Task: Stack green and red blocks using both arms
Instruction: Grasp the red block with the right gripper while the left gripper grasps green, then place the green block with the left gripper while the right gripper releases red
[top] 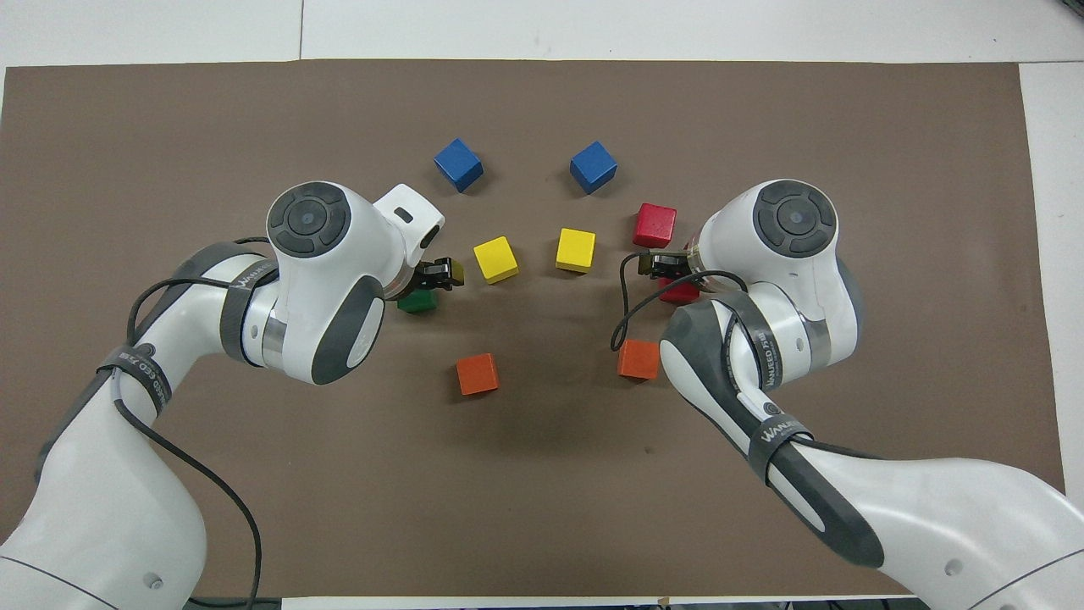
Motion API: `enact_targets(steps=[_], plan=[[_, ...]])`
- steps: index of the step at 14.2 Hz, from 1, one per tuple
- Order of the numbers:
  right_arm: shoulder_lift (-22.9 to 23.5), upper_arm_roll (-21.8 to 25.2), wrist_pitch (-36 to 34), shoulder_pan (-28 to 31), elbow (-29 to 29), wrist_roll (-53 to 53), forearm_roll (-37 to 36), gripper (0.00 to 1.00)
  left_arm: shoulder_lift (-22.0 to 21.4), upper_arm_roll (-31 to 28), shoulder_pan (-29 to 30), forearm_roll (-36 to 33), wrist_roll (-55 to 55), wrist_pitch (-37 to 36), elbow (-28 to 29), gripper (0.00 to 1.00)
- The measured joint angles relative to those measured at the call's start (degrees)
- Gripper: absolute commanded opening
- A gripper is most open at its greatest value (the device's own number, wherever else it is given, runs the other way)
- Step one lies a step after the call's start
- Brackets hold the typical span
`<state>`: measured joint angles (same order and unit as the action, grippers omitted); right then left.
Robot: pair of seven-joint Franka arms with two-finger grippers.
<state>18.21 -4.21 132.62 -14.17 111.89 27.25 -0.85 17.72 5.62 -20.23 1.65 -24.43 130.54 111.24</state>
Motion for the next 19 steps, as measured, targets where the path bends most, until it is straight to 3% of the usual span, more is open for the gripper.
enact_targets(steps=[3,4,5,7,8,9,11,15,19], plan=[[0.95,0.0,0.86,0.0,0.01,0.44,0.0,0.91,0.16,-0.01,0.0,0.0,0.0,4.51,3.34,1.0],[1.02,0.0,0.86,0.0,0.11,0.48,0.0,0.83,0.19,-0.01,0.0,0.0,0.0,4.94,3.82,0.98],[1.02,0.0,0.86,0.0,0.38,0.51,0.01,0.66,0.22,-0.01,0.0,0.0,0.0,5.02,4.01,0.92],[1.02,0.0,0.86,0.0,0.81,0.51,0.01,0.14,0.24,-0.01,0.0,-0.01,-0.01,5.08,4.04,0.78],[1.02,-0.01,0.84,0.0,0.92,0.51,0.01,0.0,0.24,-0.01,0.0,-0.01,-0.01,5.08,4.05,0.69],[0.98,0.01,0.78,0.0,0.95,0.51,0.01,0.0,0.25,0.0,-0.01,-0.01,-0.01,5.09,4.05,0.52],[0.65,0.31,-0.8,0.38,0.55,0.29,0.0,0.0,0.26,0.01,-0.04,-0.84,-0.01,5.08,4.07,0.0],[-3.72,0.87,-9.47,8.22,-2.36,-13.35,-0.04,0.0,0.27,0.03,-0.28,-2.49,-0.19,5.06,4.07,0.0],[-5.64,1.08,-11.0,17.43,-1.77,-24.67,-0.02,0.0,-0.78,-0.79,0.78,-2.54,-0.21,2.19,2.16,0.0]])
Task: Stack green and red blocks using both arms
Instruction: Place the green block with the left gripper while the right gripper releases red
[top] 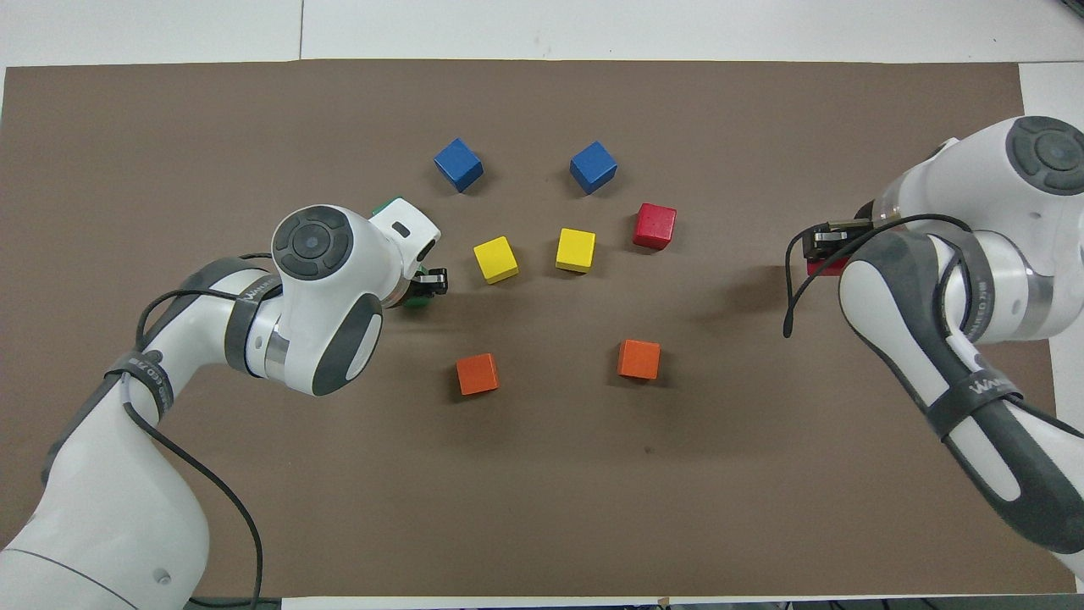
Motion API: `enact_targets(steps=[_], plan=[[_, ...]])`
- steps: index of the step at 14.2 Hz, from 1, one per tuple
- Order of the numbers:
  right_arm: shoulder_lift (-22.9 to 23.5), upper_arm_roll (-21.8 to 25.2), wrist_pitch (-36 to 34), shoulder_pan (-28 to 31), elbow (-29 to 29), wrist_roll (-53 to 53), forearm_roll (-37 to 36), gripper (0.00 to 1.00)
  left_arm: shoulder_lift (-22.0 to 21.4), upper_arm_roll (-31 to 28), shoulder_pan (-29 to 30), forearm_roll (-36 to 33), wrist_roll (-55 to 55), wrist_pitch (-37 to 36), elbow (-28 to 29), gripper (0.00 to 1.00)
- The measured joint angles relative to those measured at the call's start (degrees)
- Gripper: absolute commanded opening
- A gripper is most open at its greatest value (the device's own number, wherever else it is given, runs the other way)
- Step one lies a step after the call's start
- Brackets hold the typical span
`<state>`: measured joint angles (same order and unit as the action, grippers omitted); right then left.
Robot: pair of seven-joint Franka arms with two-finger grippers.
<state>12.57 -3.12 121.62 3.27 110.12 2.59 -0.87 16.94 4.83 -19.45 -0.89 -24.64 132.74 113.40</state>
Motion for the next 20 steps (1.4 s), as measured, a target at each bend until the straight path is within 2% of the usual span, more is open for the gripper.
enact_targets(steps=[4,6,8,11,13,18,20], plan=[[0.03,0.0,2.61,2.12,2.68,-2.63,0.0,0.0,-7.21,-0.31,7.49,-0.01,1.34,-12.46,-4.1,0.0],[0.03,-0.04,3.86,2.2,3.71,-2.99,0.0,0.0,-10.77,-0.42,12.53,-0.03,6.75,-16.95,-4.26,0.0],[0.06,-0.15,5.27,2.19,4.41,-3.76,0.0,0.0,-12.27,-0.54,18.69,-0.03,15.62,-19.09,-4.1,0.0],[0.42,-0.15,7.23,2.19,5.17,-5.09,0.0,0.0,-12.3,-0.74,28.37,0.27,29.11,-19.1,-3.13,0.0],[0.98,-0.12,8.58,2.24,5.53,-6.41,0.0,0.0,-12.35,-0.79,32.66,0.39,34.72,-17.82,-1.79,0.0],[2.24,-0.04,10.77,3.09,6.54,-7.67,0.0,0.0,-12.47,-0.53,34.83,0.41,41.88,-4.53,8.8,0.0],[2.37,-0.02,11.73,3.33,7.3,-7.67,0.0,0.0,-12.09,-0.22,34.81,0.42,43.16,-2.84,10.61,0.0]])
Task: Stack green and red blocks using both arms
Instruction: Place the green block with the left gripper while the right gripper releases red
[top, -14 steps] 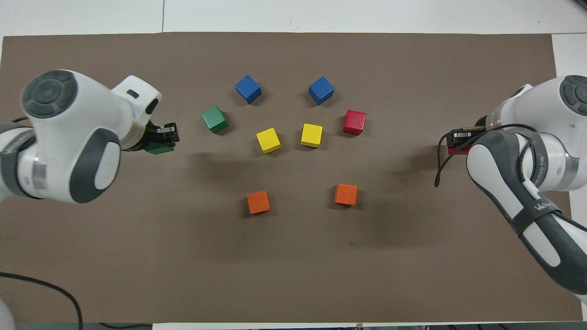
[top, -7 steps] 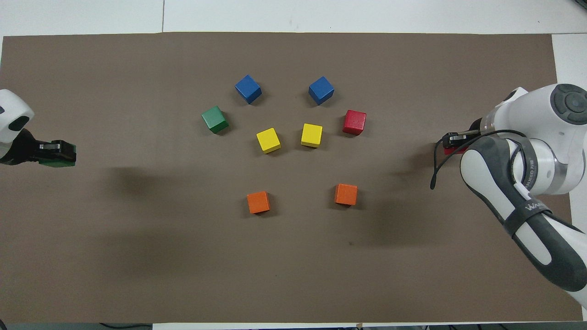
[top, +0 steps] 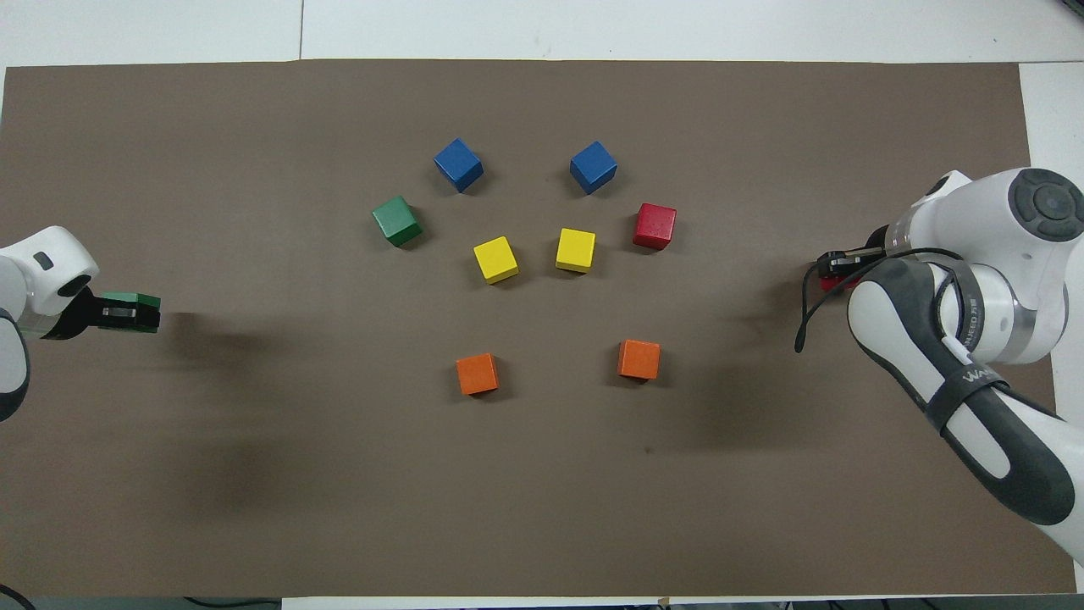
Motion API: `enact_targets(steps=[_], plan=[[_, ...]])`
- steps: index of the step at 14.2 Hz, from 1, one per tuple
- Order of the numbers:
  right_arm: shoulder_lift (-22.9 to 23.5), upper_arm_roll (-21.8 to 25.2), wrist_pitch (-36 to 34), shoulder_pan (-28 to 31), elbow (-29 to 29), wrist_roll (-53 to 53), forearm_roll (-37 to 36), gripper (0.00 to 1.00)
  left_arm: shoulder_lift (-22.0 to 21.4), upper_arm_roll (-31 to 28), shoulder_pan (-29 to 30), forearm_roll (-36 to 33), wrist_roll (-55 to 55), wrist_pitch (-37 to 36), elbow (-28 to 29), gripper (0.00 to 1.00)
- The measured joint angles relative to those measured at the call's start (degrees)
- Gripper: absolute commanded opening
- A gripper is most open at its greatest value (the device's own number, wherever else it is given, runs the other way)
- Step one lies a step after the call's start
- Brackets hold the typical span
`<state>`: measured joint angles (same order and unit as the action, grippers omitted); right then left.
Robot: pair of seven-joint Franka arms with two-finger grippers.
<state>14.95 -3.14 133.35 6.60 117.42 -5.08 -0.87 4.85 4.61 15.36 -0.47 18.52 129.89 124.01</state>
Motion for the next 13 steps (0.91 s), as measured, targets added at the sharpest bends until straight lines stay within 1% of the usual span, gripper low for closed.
enact_targets(steps=[3,5,7,8,9,10,13], plan=[[0.02,0.0,0.2,0.29,0.47,0.0,0.0,0.03,0.13,0.16,0.0,0.66,0.26,3.14,1.85,0.0],[0.11,0.0,0.21,0.34,0.68,0.0,0.0,0.1,0.26,0.1,0.02,2.33,0.27,6.46,3.94,0.0],[0.3,0.0,0.44,0.35,0.86,0.0,0.0,0.14,0.32,0.02,0.04,3.28,0.27,7.94,5.55,0.0],[0.41,0.0,0.72,0.35,0.9,0.0,0.0,0.27,0.31,-0.01,0.04,3.51,0.25,8.14,5.81,0.0],[0.48,0.0,0.82,0.35,0.9,0.0,0.0,0.71,0.31,-0.03,0.04,3.65,0.13,8.2,5.94,0.0],[0.48,-0.01,0.82,0.35,0.9,0.0,0.0,1.0,0.31,-0.05,0.04,3.73,0.0,8.36,6.14,0.0],[0.53,-0.01,0.84,0.36,0.9,0.0,0.0,1.0,0.33,-0.05,0.04,3.82,-0.4,9.64,6.93,0.0]])
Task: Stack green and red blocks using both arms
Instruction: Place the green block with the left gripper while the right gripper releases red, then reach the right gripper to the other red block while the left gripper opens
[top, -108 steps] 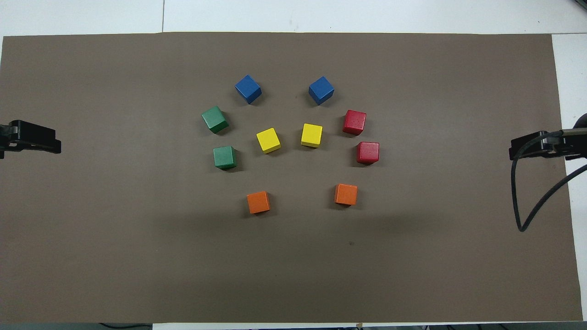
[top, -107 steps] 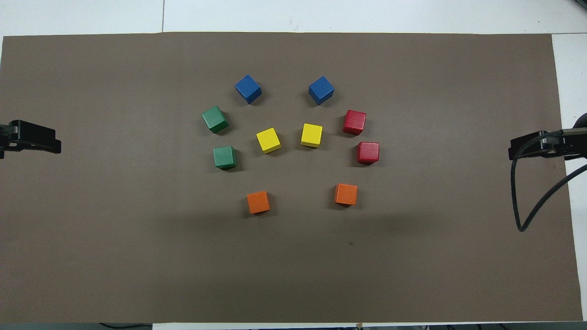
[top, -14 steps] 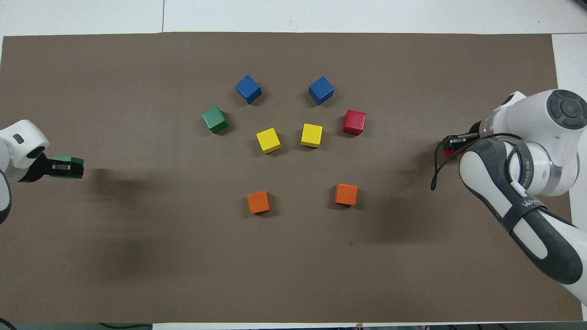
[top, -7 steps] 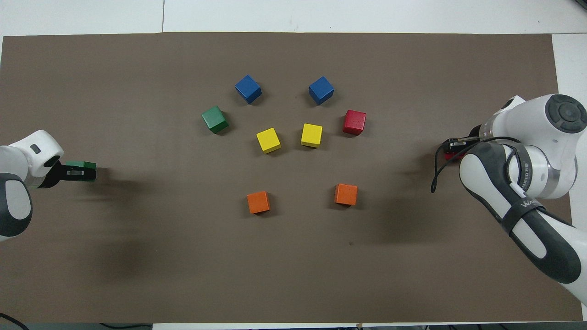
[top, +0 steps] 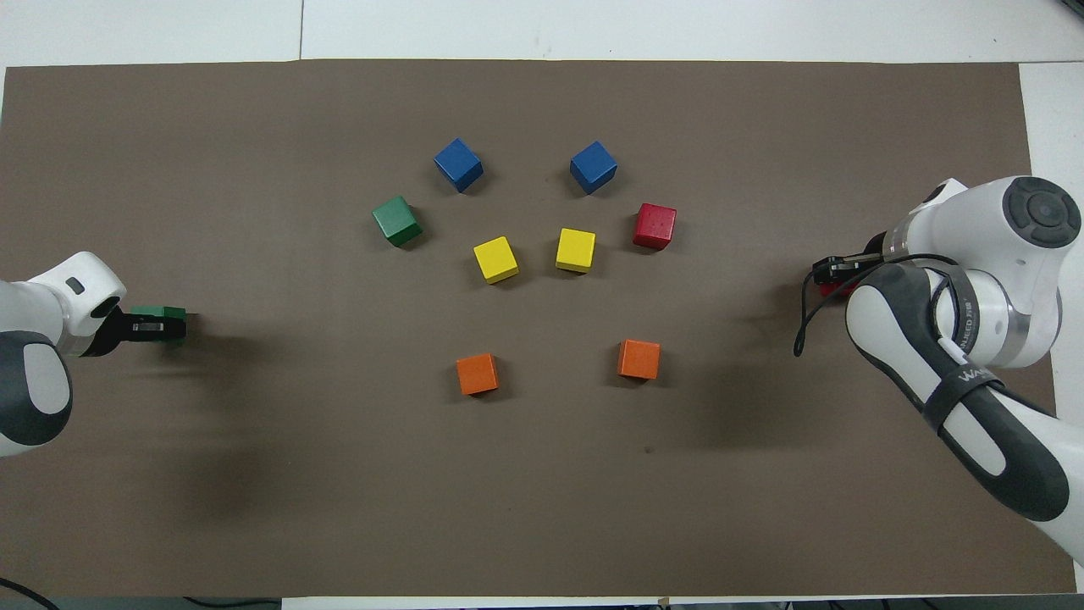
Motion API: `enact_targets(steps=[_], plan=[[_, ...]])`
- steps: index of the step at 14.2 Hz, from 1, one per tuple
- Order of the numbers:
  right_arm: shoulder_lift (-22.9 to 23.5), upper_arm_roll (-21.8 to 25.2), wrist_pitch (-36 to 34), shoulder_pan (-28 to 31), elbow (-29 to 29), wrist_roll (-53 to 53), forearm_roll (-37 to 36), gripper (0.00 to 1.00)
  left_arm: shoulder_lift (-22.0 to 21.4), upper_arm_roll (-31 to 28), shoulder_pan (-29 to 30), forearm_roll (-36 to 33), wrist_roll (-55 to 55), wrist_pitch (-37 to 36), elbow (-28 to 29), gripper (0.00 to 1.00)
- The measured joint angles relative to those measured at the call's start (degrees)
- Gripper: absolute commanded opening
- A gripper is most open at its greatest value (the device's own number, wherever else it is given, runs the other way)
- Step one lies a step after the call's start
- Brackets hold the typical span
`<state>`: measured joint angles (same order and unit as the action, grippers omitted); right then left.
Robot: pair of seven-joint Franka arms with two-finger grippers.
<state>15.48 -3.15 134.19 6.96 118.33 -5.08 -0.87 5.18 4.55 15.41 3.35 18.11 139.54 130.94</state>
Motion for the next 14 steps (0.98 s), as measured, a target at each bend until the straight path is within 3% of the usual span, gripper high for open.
enact_targets(steps=[4,8,10,11,12,14], plan=[[-0.44,-0.01,-1.72,0.0,-1.29,0.0,0.0,1.0,0.06,0.01,0.0,0.02,-1.3,0.24,0.83,0.0],[-3.03,-0.35,-17.09,-0.2,-11.14,0.26,-0.03,1.0,0.07,0.07,-0.01,0.03,-1.39,0.26,0.91,0.0],[-2.92,-0.56,-26.88,-1.76,-20.73,3.43,-0.03,1.0,0.07,0.09,-0.01,0.03,-1.39,0.26,0.92,0.22],[-2.12,-0.64,-29.86,-3.42,-25.4,6.89,-0.09,1.0,0.07,0.09,-0.01,0.03,-1.39,0.26,0.96,0.29],[-0.84,-0.73,-31.57,-5.39,-29.39,10.5,-0.41,1.0,0.07,0.09,-0.01,0.03,-1.39,0.26,1.04,0.43],[2.52,-0.84,-32.22,-10.26,-34.9,15.88,-0.87,1.0,0.07,0.09,-0.01,0.03,-1.39,0.27,1.24,0.95]])
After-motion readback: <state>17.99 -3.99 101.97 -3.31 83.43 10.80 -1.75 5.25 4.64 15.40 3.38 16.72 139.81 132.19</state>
